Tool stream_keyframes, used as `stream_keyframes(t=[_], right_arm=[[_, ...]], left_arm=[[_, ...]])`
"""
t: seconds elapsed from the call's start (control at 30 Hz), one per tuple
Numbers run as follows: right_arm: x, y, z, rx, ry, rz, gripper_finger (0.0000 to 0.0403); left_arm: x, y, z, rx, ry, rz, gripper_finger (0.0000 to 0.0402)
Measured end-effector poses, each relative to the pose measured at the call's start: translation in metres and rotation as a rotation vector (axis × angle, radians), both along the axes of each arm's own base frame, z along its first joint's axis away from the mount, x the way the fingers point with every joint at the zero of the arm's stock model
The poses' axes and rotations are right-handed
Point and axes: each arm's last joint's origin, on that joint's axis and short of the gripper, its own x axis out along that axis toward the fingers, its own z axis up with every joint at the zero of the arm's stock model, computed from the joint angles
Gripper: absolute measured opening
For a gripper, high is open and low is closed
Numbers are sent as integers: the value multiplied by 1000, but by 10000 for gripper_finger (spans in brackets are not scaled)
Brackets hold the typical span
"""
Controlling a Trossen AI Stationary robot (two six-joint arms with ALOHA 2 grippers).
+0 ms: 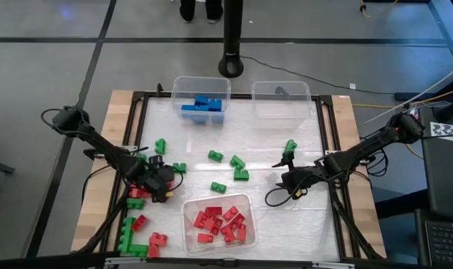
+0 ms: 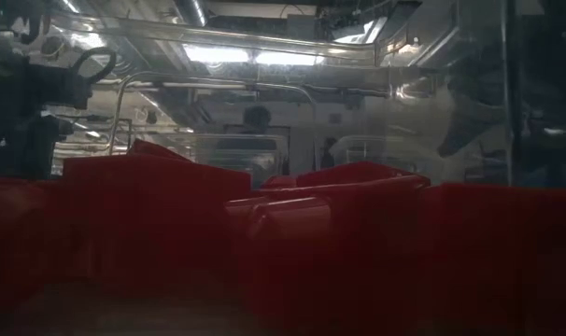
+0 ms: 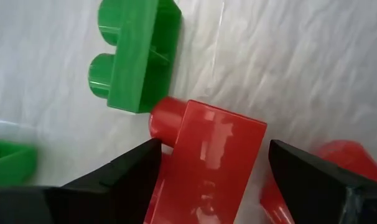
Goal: Sort blocks
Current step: Put the red game piece into the bottom transparent bin
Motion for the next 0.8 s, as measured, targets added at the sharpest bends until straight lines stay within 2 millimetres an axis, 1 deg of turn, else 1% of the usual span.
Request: stream_keyframes(t=[0.1, 0.2, 0.3, 0.47, 0.53, 0.8], right_arm=[[0, 0, 0, 0, 0, -1, 351], [0, 0, 0, 1, -2, -1, 351], [0, 0, 0, 1, -3, -1, 351], [0, 0, 0, 1, -3, -2, 351], [0, 0, 0, 0, -3, -2, 351], [0, 0, 0, 0, -3, -2, 351]], left_arm=[[-2, 2, -3, 10, -1, 1, 287], [-3, 2, -5, 20, -1, 4, 273], [-3, 3, -5, 41, -17, 15, 241], [-2, 4, -5, 65, -44, 42, 168], [-1, 4, -4, 73, -52, 50, 148], [-1, 5, -5, 109, -80, 78, 147]])
